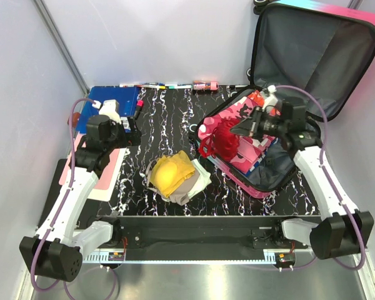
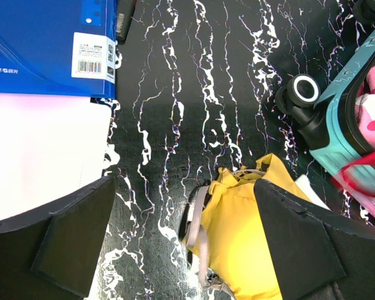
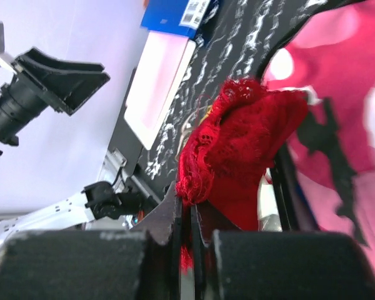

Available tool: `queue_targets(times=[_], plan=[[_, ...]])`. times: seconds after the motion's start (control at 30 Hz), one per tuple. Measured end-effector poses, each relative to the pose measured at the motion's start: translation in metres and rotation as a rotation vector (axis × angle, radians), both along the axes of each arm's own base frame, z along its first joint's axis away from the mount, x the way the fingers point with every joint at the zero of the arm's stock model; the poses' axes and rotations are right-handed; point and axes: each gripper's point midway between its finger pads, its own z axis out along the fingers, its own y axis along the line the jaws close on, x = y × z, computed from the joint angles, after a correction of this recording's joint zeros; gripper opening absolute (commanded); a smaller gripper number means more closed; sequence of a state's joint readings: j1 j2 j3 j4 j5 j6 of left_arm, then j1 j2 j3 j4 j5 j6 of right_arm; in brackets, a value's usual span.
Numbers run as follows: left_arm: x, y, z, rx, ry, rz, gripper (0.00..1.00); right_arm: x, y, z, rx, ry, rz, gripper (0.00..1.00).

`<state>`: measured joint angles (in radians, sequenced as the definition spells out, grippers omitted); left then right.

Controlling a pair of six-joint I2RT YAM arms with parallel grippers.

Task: Pack the luggage
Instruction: Place the clothes in the luggage.

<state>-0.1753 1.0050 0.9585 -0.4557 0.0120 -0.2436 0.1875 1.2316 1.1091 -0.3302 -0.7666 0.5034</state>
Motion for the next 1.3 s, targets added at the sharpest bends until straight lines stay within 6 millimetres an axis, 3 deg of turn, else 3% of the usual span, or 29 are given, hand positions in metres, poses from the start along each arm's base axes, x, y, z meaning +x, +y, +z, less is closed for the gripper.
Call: queue_targets(times=[0.27, 0.53, 0.73, 0.93, 1.13, 1.3], plan=[[0.000, 0.000, 0.000, 0.000, 0.000, 0.000, 0.99, 0.011, -0.068, 0.019, -0.140, -0.048, -0.188, 0.00], [0.000, -0.001, 0.000, -0.002, 0.000, -0.002, 0.99, 0.023, -0.140, 0.058, -0.228, -0.127, -0.456, 0.00], [0.000, -0.002, 0.000, -0.003, 0.000, -0.008, 0.99, 0.021, -0.175, 0.088, -0.267, -0.187, -0.619, 0.00], [-0.002, -0.007, 0.000, -0.006, 0.001, -0.025, 0.99, 0.014, -0.196, 0.108, -0.288, -0.229, -0.731, 0.00], [-0.002, -0.009, 0.000, -0.006, 0.001, -0.031, 0.99, 0.018, -0.226, 0.093, -0.318, -0.180, -0.830, 0.00], [-0.002, -0.009, 0.000, -0.006, 0.001, -0.032, 0.99, 0.028, -0.258, 0.041, -0.327, -0.045, -0.891, 0.00]])
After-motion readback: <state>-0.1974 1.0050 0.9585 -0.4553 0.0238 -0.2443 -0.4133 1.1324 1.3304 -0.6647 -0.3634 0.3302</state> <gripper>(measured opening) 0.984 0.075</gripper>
